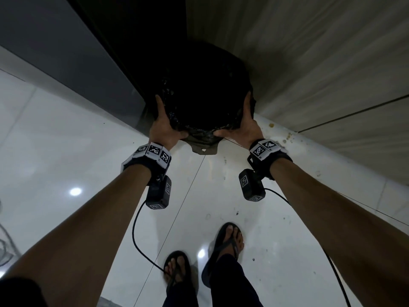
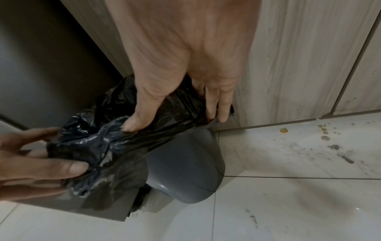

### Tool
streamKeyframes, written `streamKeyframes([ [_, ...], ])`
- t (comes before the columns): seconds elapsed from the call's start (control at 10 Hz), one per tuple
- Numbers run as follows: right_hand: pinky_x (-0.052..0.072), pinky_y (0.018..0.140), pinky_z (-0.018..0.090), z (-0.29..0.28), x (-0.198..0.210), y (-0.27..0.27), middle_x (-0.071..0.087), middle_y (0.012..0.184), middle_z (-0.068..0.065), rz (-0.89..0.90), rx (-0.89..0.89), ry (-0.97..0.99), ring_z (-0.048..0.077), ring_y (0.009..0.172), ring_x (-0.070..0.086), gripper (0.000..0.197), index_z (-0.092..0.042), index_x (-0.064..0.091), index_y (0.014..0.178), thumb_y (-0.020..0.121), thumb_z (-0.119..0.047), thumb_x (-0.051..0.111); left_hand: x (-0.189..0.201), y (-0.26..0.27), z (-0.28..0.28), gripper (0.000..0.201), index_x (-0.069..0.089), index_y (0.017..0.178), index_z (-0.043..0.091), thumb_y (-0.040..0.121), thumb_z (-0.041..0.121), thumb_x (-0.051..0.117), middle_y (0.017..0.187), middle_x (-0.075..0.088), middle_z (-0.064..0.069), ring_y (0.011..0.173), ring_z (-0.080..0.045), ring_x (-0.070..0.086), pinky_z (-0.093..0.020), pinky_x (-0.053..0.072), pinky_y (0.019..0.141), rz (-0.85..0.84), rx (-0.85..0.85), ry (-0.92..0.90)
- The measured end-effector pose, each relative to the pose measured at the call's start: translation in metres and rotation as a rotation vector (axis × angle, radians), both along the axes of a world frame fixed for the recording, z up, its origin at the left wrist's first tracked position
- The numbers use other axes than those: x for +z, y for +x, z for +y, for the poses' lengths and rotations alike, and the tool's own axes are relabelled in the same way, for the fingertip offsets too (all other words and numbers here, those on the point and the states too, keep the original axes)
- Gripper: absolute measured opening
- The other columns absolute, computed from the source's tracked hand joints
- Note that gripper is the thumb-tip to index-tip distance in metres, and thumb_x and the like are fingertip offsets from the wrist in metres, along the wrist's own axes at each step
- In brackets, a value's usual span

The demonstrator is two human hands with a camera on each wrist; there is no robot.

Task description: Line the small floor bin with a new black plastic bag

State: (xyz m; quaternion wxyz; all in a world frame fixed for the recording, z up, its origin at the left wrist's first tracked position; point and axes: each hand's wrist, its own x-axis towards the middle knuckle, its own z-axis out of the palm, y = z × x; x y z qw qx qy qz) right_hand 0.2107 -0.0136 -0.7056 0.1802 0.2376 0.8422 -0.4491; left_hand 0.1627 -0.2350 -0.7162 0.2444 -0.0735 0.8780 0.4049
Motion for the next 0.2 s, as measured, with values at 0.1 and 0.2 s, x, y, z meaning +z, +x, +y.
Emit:
streamKeyframes([
  [0.1, 0.035, 0.113, 0.053, -0.005, 0.013, 0.013, 0.019, 0.162, 0.005, 0.002, -0.025, 0.031, 0.034, 0.141, 0.036, 0.138, -0.036, -0.016, 0.151, 0.06, -0.04, 0.088, 0.016, 0.016, -0.004, 0.132, -0.017, 0.153, 0.028, 0.07, 0.02, 0.085, 0.158, 0.034, -0.01, 0.142, -0.031, 0.038, -0.044, 0.034, 0.116, -0.016, -0.017, 0.032],
  [0.2, 0.036, 0.113, 0.046, -0.007, 0.034, 0.036, 0.023, 0.162, 0.0, 0.024, -0.056, 0.028, 0.027, 0.142, 0.036, 0.134, -0.037, -0.013, 0.151, 0.063, -0.043, 0.086, 0.037, 0.039, -0.008, 0.133, -0.013, 0.155, 0.028, 0.067, 0.022, 0.087, 0.161, 0.027, -0.007, 0.143, -0.027, 0.037, -0.043, 0.034, 0.116, 0.0, -0.023, 0.108],
])
